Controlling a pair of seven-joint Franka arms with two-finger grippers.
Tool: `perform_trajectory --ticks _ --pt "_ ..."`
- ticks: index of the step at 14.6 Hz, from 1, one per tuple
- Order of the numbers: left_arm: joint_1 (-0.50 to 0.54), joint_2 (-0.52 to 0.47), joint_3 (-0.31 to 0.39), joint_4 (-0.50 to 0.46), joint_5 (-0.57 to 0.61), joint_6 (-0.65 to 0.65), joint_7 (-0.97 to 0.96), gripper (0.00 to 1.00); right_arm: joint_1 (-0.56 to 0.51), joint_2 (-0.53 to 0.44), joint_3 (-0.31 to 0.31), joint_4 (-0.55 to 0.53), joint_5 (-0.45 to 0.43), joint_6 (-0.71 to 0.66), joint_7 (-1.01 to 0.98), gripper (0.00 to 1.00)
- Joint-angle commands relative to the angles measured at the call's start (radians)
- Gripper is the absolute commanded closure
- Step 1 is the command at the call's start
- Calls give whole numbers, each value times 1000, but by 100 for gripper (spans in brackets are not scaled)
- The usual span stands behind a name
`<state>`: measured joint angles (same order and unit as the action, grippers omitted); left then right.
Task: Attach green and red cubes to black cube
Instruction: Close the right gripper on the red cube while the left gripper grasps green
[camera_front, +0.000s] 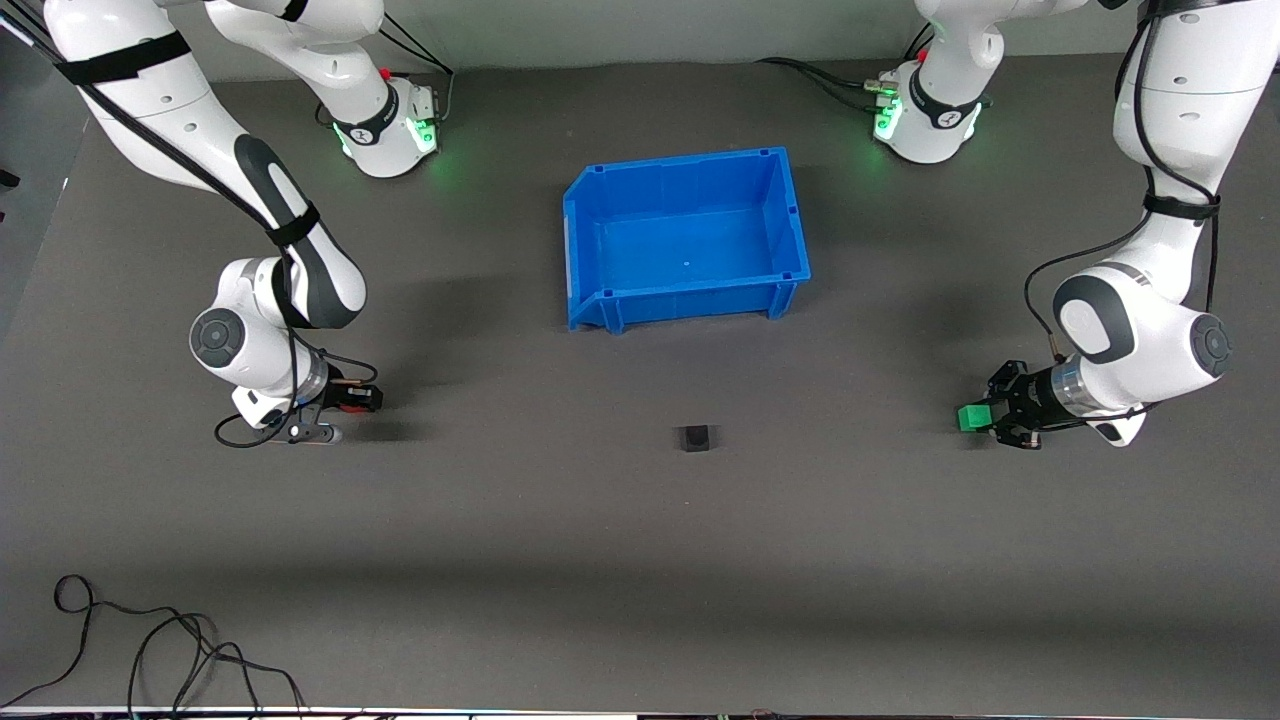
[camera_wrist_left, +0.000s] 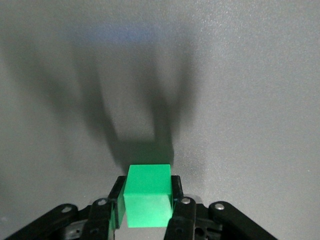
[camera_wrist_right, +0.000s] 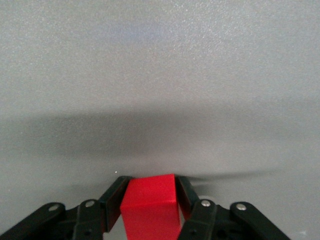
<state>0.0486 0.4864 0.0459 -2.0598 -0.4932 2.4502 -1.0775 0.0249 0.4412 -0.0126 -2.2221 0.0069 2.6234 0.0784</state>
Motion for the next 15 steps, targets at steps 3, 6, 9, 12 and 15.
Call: perform_trajectory --ticks 3,6,9,12,15 --pt "-6 -22 -1 15 -16 -8 22 86 7 -1 -4 -14 10 7 -23 100" --pt "-1 -34 -1 84 -8 -95 8 86 6 -12 -6 1 22 1 -5 100" --pt "2 -35 0 130 -8 -164 7 86 12 -35 -3 30 56 0 133 100" --pt "-10 -34 -3 133 -10 -154 2 86 52 -38 3 135 58 -121 437 100" --pt "-53 -31 -6 147 -27 -137 -47 86 111 -18 2 292 58 -264 778 100"
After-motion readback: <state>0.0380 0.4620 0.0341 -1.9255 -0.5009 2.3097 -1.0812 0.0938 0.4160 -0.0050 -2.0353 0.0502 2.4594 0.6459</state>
